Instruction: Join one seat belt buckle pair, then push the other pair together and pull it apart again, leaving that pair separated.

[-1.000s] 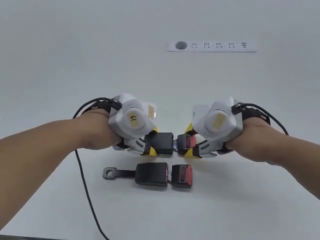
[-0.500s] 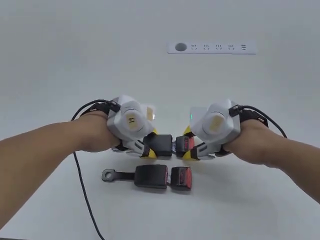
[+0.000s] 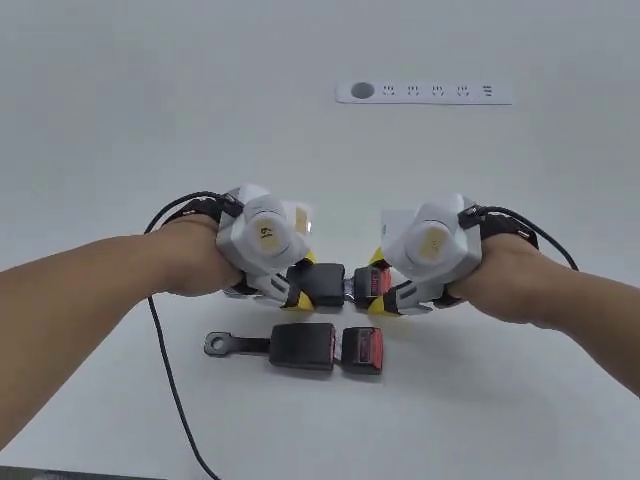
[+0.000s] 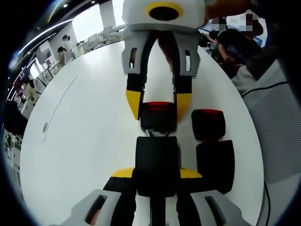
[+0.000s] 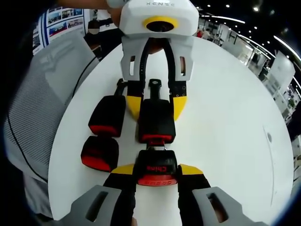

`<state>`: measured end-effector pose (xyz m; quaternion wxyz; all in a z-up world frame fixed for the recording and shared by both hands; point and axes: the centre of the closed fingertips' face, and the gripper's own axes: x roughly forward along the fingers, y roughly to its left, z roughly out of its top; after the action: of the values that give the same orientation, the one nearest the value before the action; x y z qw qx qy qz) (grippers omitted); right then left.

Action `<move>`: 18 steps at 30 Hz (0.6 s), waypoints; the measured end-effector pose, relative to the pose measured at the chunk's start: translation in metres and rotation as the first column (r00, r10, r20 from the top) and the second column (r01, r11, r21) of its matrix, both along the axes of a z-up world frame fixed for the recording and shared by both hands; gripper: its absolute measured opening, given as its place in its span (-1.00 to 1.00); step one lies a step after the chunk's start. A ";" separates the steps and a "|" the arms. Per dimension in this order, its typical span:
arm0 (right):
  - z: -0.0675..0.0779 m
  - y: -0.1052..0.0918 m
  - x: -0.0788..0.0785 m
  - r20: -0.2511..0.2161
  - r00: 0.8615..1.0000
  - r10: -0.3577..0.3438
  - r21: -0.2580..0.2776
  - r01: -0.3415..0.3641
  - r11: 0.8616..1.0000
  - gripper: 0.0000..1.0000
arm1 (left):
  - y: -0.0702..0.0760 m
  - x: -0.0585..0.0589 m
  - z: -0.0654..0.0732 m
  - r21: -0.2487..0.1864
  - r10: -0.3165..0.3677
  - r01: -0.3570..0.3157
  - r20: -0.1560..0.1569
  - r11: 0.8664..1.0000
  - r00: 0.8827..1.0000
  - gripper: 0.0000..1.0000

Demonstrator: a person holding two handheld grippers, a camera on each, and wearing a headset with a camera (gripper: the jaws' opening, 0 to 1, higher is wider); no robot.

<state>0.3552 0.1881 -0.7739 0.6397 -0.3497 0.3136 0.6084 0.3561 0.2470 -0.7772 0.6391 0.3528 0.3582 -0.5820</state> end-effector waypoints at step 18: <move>-0.003 -0.038 0.000 -0.005 0.999 -0.031 -0.003 0.031 1.000 -0.37 | -0.001 -0.001 0.002 -0.007 0.016 -0.016 -0.003 1.000 1.000 -0.34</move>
<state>0.3553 0.1497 -0.7771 0.6478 -0.3441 0.3215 0.5988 0.3549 0.2464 -0.7756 0.6443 0.3469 0.3600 -0.5788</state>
